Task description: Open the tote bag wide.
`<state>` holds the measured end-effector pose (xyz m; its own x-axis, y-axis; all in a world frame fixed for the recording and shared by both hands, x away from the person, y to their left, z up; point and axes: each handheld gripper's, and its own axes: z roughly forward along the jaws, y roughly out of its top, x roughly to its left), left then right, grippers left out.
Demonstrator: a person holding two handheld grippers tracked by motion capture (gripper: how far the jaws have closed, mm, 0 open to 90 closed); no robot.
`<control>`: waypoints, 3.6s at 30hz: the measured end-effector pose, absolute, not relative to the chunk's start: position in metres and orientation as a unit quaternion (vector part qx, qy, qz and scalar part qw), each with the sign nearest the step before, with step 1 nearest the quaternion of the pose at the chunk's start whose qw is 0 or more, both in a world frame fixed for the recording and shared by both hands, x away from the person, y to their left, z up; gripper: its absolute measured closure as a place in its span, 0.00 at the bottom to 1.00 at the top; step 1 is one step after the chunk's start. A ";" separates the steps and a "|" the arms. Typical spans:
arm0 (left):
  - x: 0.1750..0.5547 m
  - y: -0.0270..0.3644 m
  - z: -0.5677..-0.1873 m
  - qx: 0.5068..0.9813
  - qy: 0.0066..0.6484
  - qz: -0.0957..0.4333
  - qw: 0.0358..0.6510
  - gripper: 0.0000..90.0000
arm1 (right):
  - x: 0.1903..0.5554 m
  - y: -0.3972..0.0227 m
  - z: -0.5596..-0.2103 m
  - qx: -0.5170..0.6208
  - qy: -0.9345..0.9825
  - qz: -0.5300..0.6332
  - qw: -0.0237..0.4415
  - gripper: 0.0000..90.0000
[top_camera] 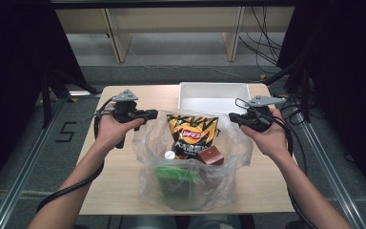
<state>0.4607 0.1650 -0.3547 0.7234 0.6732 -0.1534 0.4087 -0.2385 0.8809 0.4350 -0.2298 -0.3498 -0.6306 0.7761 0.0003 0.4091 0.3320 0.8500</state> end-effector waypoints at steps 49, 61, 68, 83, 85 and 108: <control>0.507 0.136 -0.389 0.788 0.402 0.164 0.437 0.96 | 0.478 -0.216 -0.389 0.438 0.793 0.347 0.244 1.00; 0.490 0.138 -0.399 0.821 0.383 0.127 0.405 0.96 | 0.446 -0.222 -0.388 0.412 0.826 0.324 0.208 1.00; 0.490 0.134 -0.418 0.833 0.382 0.097 0.388 0.96 | 0.445 -0.226 -0.405 0.407 0.842 0.298 0.193 1.00; 0.484 0.134 -0.450 0.854 0.380 0.057 0.350 0.95 | 0.435 -0.229 -0.442 0.422 0.848 0.279 0.158 1.00; 0.485 0.136 -0.453 0.865 0.369 0.049 0.336 0.95 | 0.434 -0.229 -0.445 0.427 0.847 0.279 0.148 1.00; 0.478 0.142 -0.453 0.835 0.394 0.076 0.377 0.66 | 0.431 -0.235 -0.445 0.441 0.833 0.301 0.142 0.85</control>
